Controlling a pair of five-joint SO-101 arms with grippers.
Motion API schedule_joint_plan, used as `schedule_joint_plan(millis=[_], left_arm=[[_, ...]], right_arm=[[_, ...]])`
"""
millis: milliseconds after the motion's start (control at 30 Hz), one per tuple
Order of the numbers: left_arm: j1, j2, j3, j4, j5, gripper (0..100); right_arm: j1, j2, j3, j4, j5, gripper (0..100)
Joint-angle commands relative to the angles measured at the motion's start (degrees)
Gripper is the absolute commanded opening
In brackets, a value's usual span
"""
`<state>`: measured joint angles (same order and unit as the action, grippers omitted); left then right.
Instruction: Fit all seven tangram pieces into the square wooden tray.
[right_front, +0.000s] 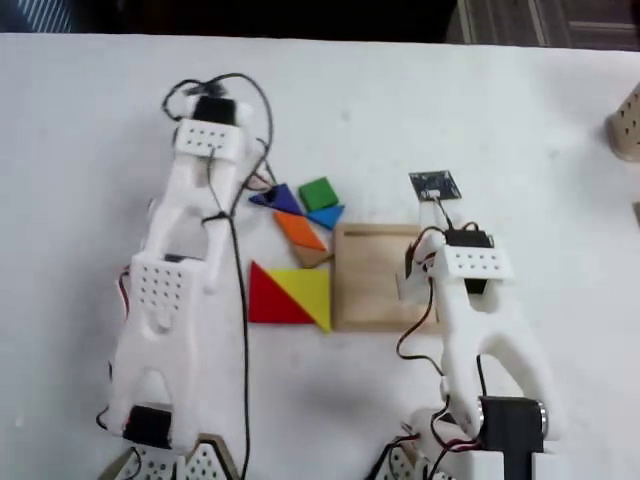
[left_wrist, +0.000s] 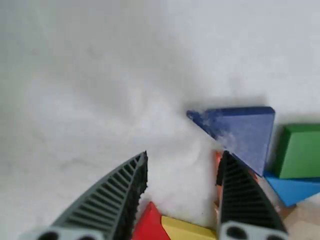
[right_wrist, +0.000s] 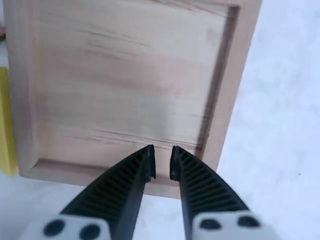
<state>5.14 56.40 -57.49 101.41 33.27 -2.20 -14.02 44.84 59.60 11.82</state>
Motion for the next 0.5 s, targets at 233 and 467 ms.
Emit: schedule_joint_plan(millis=[233, 467], left_arm=[[5.8, -8.4, 1.4, 1.2, -7.2, 23], [5.5, -25.8, 23.7, -6.7, -7.4, 24]], right_arm=[[0.6, -0.9, -1.2, -0.7, 1.1, 5.6], [0.2, -0.7, -1.4, -0.7, 1.2, 5.6]])
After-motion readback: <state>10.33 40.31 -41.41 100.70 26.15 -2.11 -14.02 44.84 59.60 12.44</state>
